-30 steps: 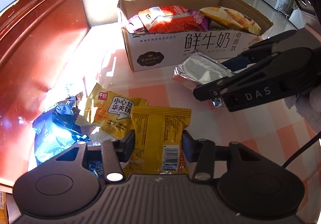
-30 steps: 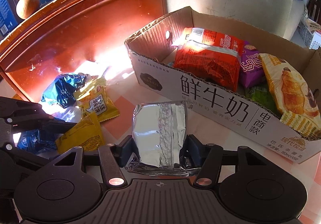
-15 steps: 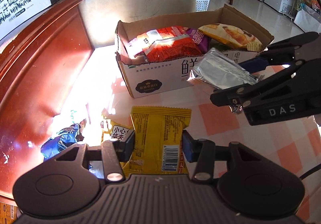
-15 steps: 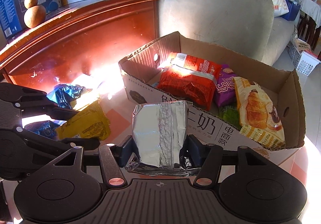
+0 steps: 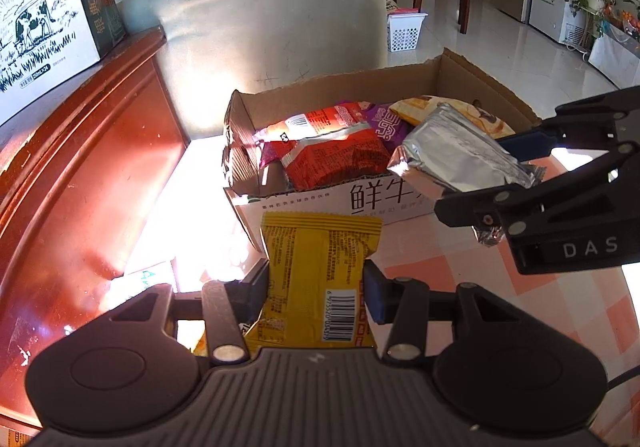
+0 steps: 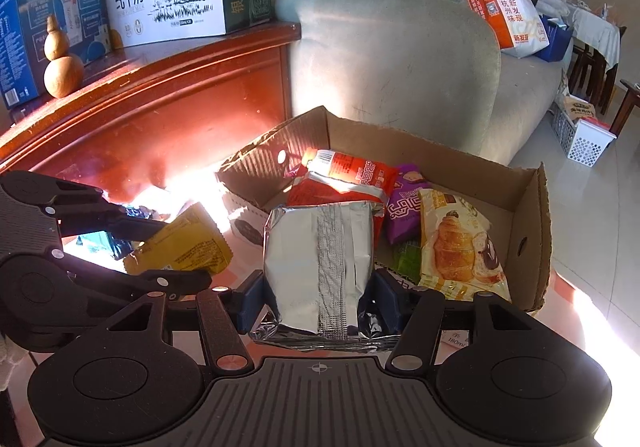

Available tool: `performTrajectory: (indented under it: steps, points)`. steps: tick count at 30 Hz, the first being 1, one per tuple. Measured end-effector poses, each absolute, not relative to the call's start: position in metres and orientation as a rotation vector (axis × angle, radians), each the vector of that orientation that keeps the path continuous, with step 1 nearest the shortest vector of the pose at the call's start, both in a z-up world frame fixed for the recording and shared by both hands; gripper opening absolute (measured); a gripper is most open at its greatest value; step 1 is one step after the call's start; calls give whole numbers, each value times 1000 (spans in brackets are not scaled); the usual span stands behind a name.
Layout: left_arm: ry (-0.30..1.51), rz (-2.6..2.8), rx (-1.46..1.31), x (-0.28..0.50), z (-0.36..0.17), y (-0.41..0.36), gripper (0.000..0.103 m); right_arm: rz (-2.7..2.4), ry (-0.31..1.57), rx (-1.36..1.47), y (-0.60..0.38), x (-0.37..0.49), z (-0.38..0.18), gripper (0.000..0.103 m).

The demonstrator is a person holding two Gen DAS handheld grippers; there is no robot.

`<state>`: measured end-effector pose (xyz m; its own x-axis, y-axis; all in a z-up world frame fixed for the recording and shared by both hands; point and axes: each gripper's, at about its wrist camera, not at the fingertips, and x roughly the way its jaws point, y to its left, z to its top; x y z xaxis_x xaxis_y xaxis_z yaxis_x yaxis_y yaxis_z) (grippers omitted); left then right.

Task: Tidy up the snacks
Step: 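Lift and carry both held packets over the cardboard box, then open both grippers to drop the packets into the box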

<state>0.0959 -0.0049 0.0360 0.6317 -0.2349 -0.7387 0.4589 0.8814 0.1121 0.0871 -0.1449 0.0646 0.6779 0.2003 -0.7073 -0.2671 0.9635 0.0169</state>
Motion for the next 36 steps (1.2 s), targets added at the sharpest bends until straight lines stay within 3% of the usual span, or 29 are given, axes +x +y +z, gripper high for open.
performTrajectory:
  steps: [26,36]
  points:
    - [612,-370,203,125,97,-17,47,117,575,81,-206,90,126,58]
    - [625,-373,135,152,95,-33,47,43,563,204,-225,98,129,58]
